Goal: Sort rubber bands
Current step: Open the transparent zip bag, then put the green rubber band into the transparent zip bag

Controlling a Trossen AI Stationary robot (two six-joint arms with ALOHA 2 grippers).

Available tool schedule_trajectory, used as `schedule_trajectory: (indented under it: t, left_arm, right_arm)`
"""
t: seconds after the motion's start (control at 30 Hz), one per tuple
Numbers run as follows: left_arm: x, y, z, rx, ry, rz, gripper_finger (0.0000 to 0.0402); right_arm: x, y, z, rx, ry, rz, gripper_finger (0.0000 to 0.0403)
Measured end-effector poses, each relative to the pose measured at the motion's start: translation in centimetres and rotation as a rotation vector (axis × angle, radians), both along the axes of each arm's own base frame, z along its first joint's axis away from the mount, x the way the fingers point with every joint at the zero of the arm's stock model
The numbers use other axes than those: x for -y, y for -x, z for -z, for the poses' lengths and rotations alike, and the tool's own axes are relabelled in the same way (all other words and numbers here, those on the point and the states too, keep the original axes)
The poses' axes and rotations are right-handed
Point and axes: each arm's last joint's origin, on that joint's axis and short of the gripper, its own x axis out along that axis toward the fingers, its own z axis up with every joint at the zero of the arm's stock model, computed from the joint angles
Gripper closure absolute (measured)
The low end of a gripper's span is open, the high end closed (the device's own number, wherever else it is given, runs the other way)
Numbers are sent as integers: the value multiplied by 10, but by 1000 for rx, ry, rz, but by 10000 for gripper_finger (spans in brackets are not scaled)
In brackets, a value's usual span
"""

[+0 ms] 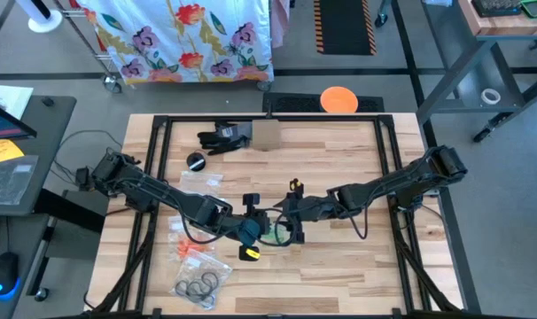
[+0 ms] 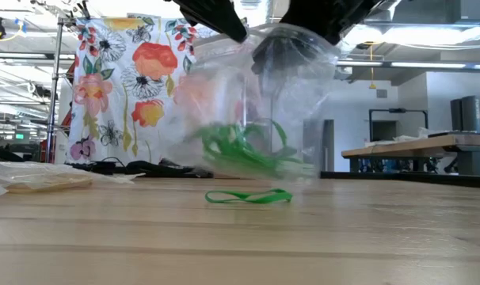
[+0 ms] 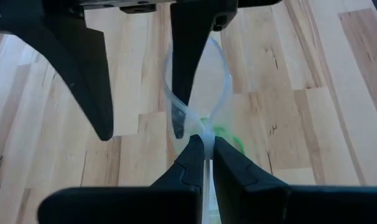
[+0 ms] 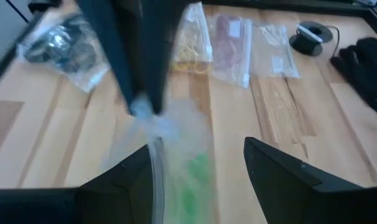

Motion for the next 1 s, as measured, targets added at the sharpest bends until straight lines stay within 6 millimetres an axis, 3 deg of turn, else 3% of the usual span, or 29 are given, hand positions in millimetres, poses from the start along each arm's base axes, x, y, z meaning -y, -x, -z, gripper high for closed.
schedule_trajectory:
  t: [0.17,0.3,0.7,1.0]
  left_arm:
    - [0,0,0,3,3,3,395]
    - [0,1,0,-5,-8,-12,394]
    - [-10,1,4,-44,-20,-63,394]
    - [-12,4,6,-79,-33,-73,393]
  right_arm:
    - [1,-2,-4,40,-12,-4,187]
    - [2,-1,-5,-36,4,3,187]
    - [-11,-1,-32,-113,21,-107,187]
    - [-5,13,-51,-154,118,-39,187]
